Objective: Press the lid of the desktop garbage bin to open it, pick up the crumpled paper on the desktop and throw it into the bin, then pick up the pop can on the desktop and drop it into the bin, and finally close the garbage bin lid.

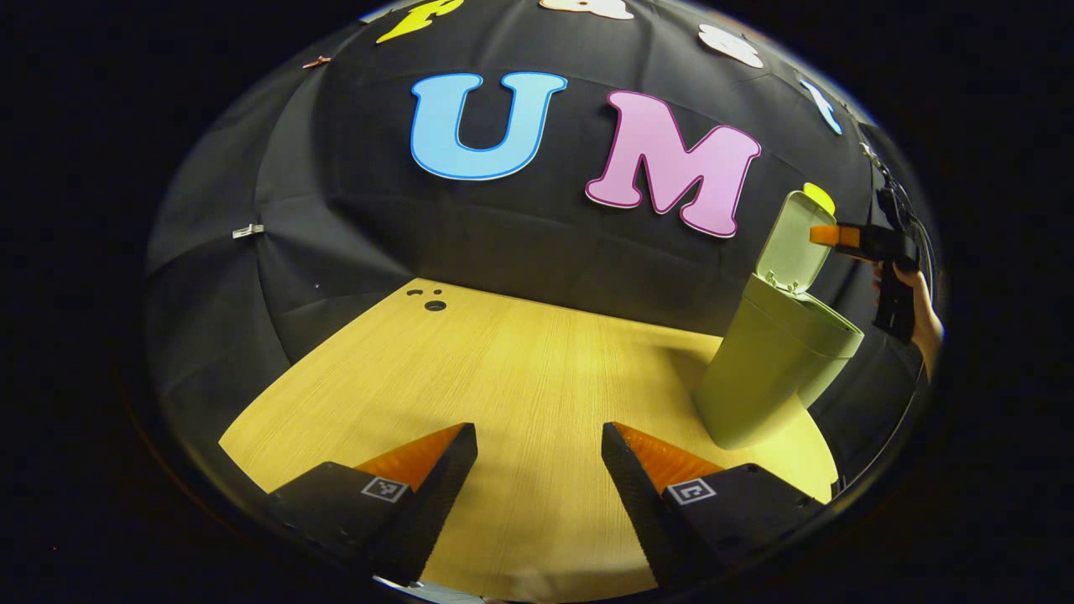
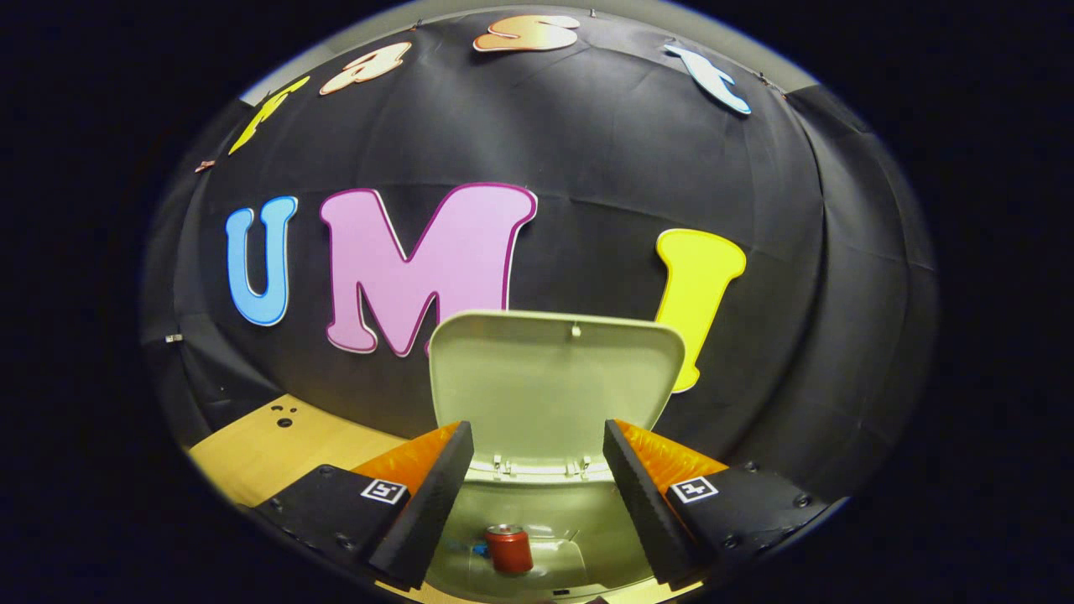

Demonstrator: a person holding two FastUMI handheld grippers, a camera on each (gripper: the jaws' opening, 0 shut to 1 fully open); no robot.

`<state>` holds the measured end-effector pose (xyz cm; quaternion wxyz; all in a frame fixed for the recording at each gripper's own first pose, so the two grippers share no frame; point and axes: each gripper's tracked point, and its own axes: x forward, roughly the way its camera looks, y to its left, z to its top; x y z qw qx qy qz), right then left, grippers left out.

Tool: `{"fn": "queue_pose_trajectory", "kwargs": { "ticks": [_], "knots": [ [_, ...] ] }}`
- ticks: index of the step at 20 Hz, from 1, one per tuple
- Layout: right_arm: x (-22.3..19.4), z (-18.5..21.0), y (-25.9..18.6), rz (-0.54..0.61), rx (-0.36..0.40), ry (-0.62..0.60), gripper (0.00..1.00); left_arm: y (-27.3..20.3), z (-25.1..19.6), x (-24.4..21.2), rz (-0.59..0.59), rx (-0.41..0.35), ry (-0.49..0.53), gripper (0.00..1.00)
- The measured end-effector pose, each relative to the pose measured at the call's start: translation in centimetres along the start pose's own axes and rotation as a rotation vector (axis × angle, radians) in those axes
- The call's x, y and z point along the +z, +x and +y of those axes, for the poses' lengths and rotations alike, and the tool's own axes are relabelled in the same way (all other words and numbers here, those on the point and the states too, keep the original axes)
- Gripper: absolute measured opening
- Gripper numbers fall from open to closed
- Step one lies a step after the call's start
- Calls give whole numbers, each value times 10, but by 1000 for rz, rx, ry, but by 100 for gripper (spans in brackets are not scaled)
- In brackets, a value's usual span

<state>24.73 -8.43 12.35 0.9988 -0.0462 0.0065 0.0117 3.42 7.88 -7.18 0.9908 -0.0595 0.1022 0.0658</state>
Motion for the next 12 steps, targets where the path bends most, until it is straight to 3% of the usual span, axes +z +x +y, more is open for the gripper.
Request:
{"fn": "queue_pose_trajectory", "kwargs": {
  "ticks": [12],
  "knots": [
    [102,-11,39,-143,2,97,97,0,6,-2,6,46,-19,96]
  ]
}}
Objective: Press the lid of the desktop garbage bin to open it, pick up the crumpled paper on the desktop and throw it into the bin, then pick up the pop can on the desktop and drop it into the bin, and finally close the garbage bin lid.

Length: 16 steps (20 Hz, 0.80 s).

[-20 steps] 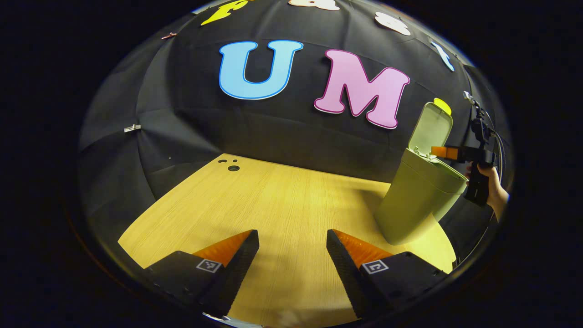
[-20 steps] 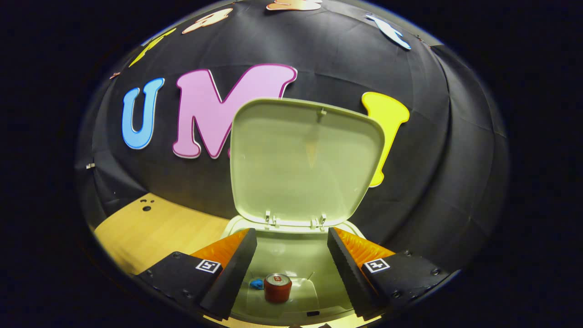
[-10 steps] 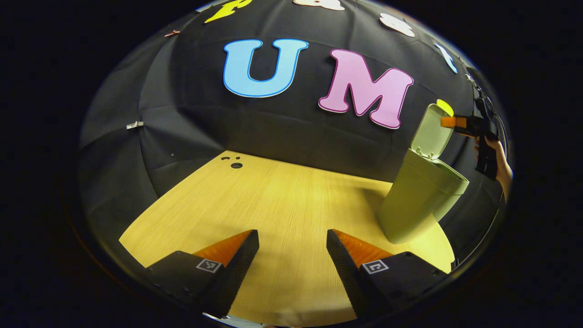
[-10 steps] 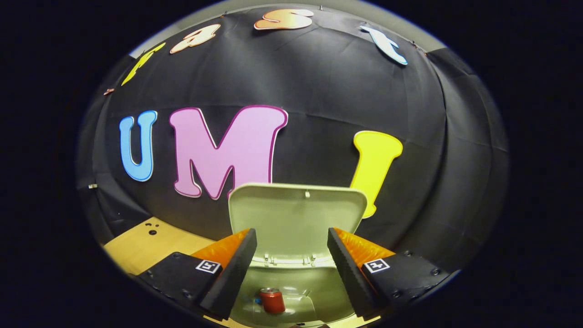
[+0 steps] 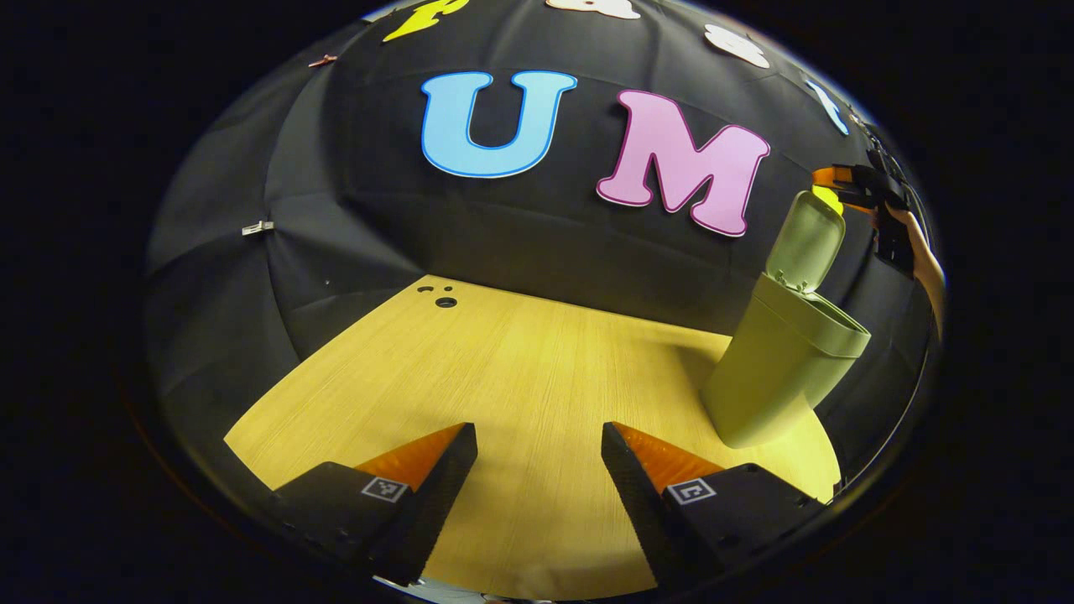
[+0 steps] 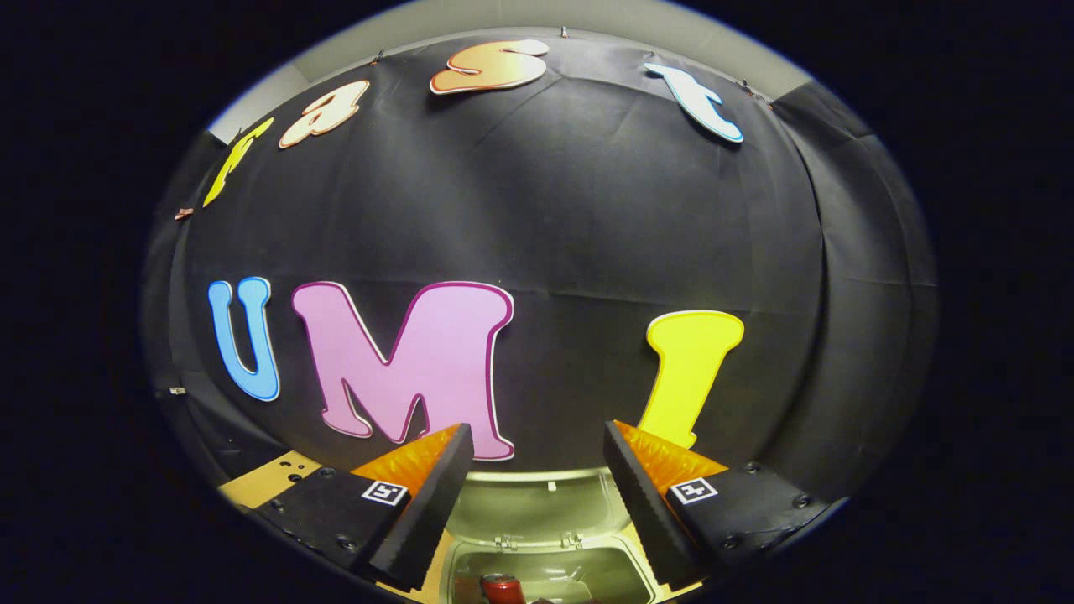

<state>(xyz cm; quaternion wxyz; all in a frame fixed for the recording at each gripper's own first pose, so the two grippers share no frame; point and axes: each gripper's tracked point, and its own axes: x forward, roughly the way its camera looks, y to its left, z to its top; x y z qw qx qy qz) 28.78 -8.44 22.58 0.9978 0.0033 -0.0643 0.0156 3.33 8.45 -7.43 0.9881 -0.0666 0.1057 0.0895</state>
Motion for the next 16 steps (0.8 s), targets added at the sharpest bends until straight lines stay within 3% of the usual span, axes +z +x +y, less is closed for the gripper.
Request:
{"fn": "queue_pose_trajectory", "kwargs": {
  "ticks": [6,8,12,16],
  "knots": [
    [-38,-2,30,126,-15,53,97,-5,21,-5,2,58,-46,96],
    [-33,-8,36,111,-35,52,98,-7,26,-10,12,73,-60,96],
    [-41,-6,14,163,-21,11,97,-9,29,-13,17,80,-85,96],
    [-48,-9,-13,192,-38,-42,97,-11,25,-15,18,28,-82,96]
  ]
}}
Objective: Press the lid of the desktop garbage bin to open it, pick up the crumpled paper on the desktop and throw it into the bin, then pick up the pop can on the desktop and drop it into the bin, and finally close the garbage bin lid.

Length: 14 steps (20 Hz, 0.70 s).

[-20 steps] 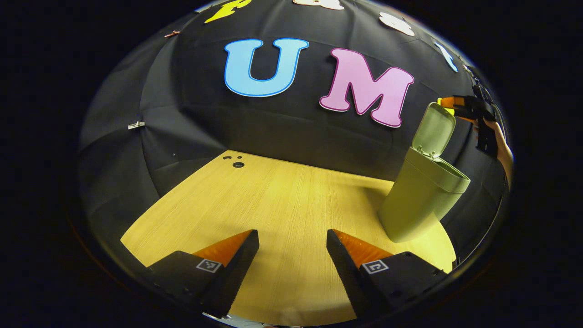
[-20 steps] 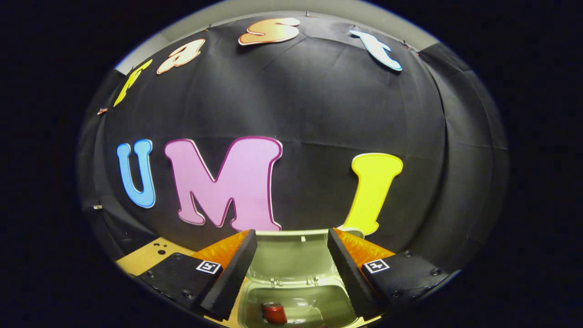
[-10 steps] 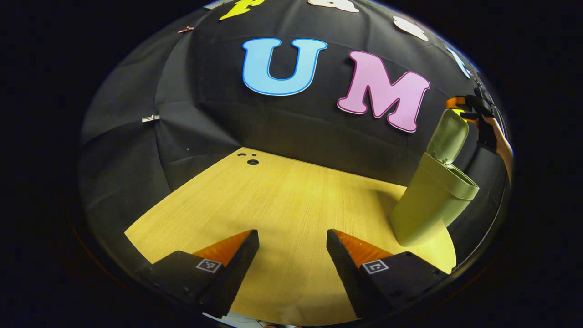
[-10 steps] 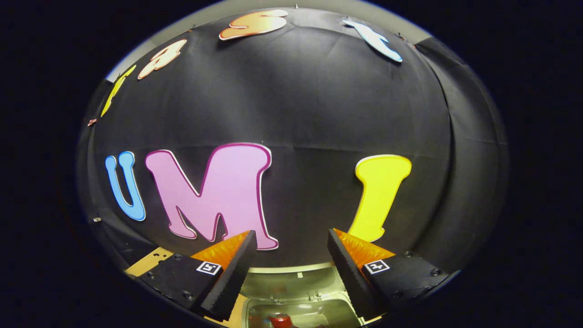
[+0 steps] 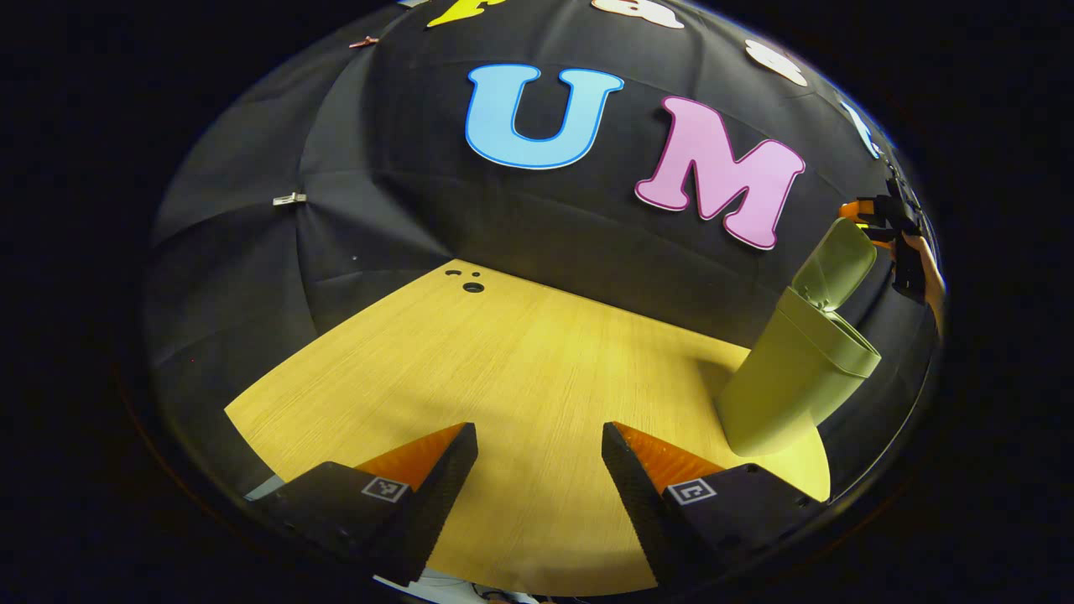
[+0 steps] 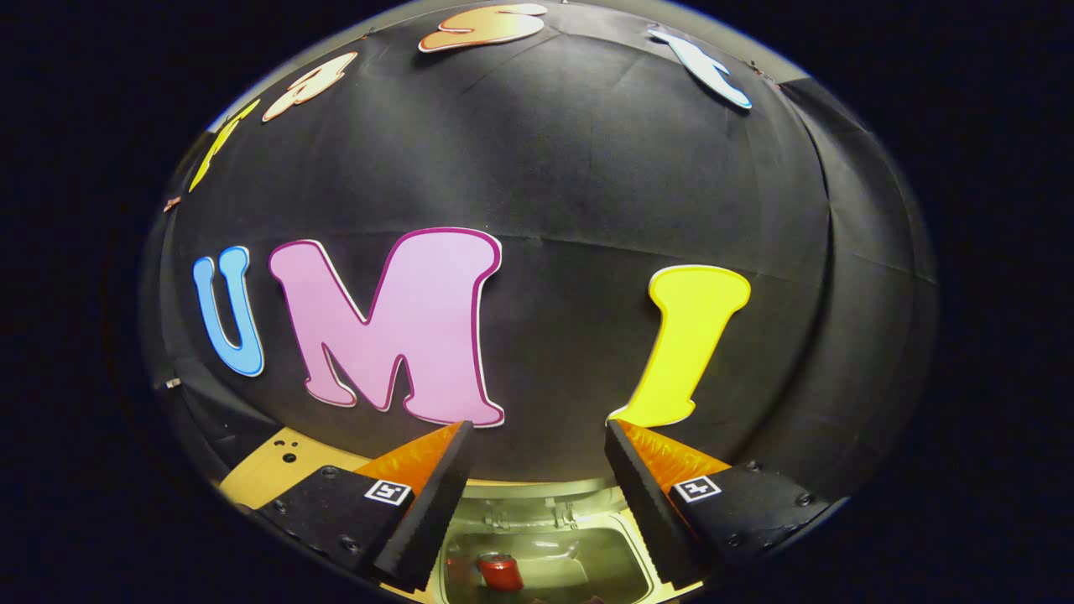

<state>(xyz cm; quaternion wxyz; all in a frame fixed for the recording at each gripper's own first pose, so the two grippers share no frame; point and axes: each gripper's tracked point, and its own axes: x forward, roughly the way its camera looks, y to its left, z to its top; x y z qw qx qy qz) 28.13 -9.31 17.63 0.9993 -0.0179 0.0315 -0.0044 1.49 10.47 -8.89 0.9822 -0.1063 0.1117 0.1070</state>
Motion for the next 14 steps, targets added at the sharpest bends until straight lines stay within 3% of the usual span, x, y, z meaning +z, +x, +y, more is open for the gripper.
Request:
{"fn": "queue_pose_trajectory", "kwargs": {
  "ticks": [14],
  "knots": [
    [-114,-8,-77,84,-66,9,97,-33,31,-36,55,-74,17,96]
  ]
}}
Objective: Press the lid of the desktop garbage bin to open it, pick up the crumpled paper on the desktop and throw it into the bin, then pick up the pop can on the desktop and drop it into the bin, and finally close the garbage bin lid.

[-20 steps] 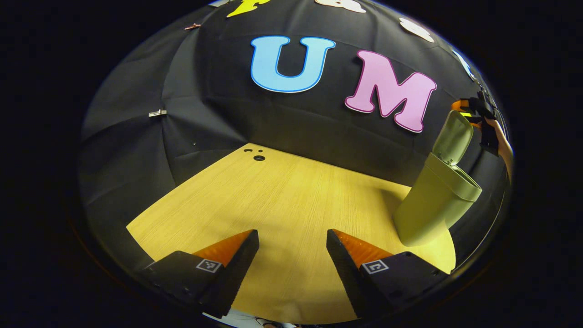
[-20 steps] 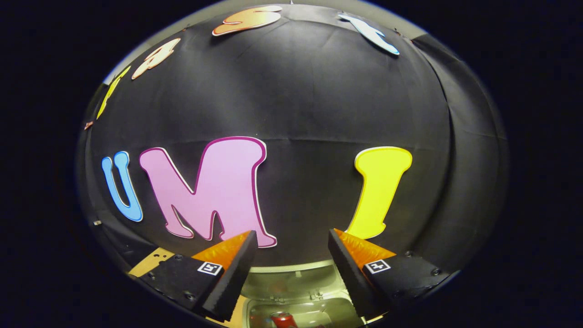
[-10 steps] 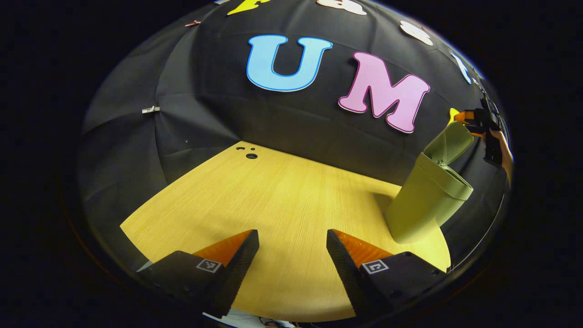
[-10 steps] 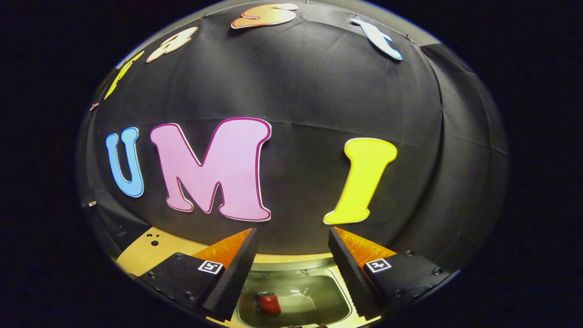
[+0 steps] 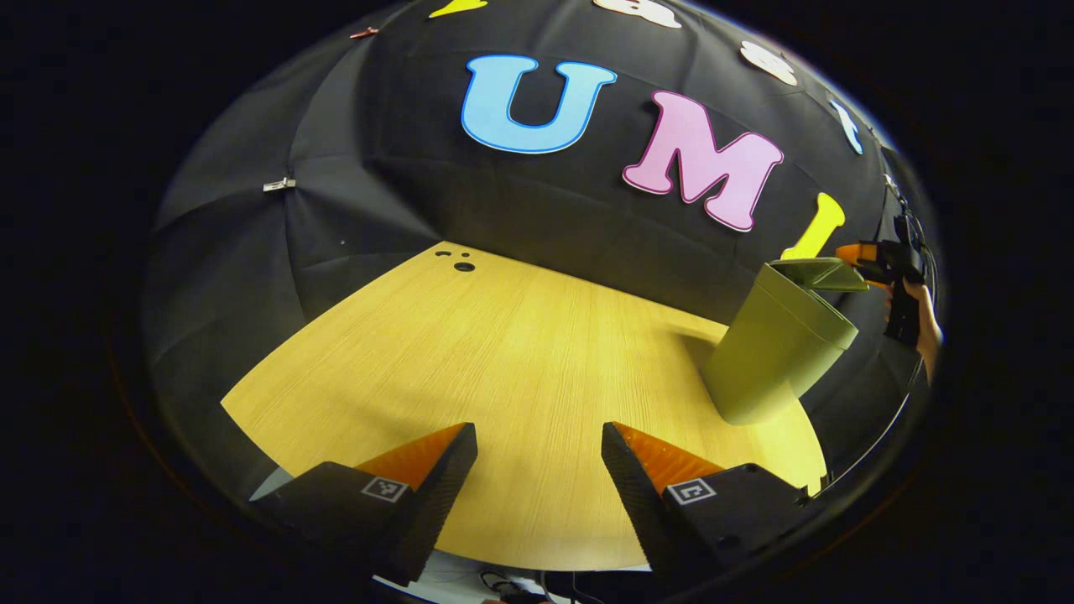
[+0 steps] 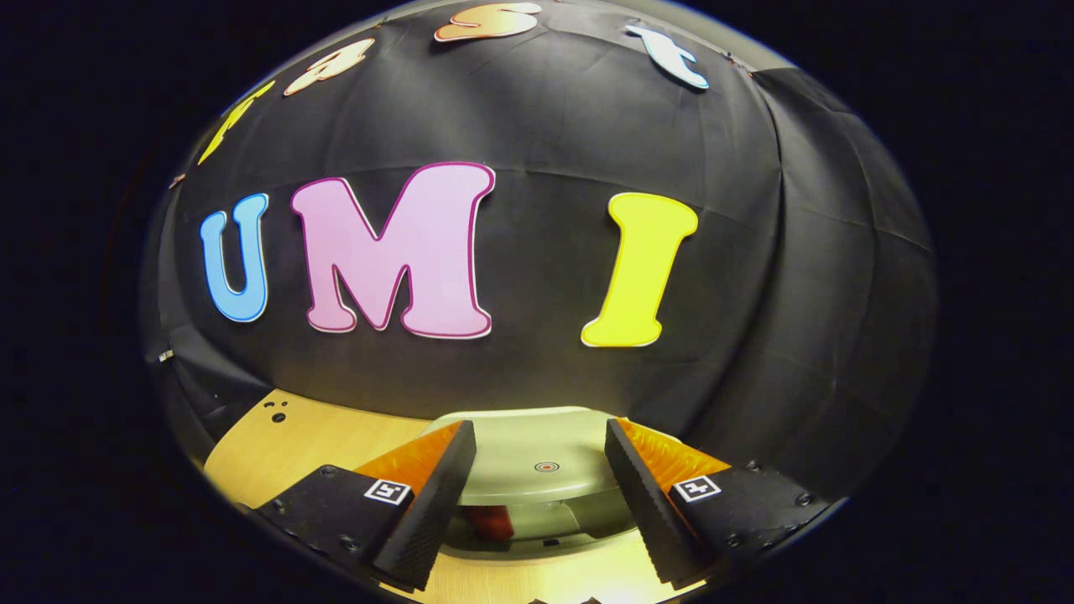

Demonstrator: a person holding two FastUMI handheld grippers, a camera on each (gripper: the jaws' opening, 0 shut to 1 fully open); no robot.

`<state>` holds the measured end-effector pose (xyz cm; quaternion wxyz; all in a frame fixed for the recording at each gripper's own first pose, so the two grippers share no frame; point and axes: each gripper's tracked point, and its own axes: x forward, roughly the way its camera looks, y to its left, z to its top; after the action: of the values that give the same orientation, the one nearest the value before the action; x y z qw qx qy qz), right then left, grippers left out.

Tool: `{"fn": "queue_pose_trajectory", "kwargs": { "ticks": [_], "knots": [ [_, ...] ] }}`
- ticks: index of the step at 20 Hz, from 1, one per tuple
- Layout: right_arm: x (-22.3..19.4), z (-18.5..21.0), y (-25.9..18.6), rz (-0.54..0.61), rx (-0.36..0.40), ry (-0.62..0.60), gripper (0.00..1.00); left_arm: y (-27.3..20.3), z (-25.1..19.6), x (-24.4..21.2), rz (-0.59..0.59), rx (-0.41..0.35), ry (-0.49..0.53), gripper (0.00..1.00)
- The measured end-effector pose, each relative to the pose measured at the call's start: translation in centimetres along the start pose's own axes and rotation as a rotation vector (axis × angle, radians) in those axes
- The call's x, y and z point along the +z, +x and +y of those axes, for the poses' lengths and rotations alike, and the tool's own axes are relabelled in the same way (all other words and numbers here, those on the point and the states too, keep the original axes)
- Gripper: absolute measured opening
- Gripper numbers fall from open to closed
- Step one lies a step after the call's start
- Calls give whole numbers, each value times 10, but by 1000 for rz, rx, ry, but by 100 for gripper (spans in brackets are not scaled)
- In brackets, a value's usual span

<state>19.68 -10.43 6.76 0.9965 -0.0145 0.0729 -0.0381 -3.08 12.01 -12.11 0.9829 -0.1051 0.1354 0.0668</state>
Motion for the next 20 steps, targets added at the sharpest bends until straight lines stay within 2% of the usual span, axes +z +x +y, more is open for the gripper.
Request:
{"fn": "queue_pose_trajectory", "kwargs": {
  "ticks": [6,12,20],
  "knots": [
    [-47,7,-3,79,13,16,97,-9,5,-14,-1,1,11,96],
    [-64,7,-6,145,18,71,98,-22,-5,-15,-24,-27,49,96],
    [-68,7,-4,133,49,59,98,-41,0,-36,-6,-16,38,96]
  ]
}}
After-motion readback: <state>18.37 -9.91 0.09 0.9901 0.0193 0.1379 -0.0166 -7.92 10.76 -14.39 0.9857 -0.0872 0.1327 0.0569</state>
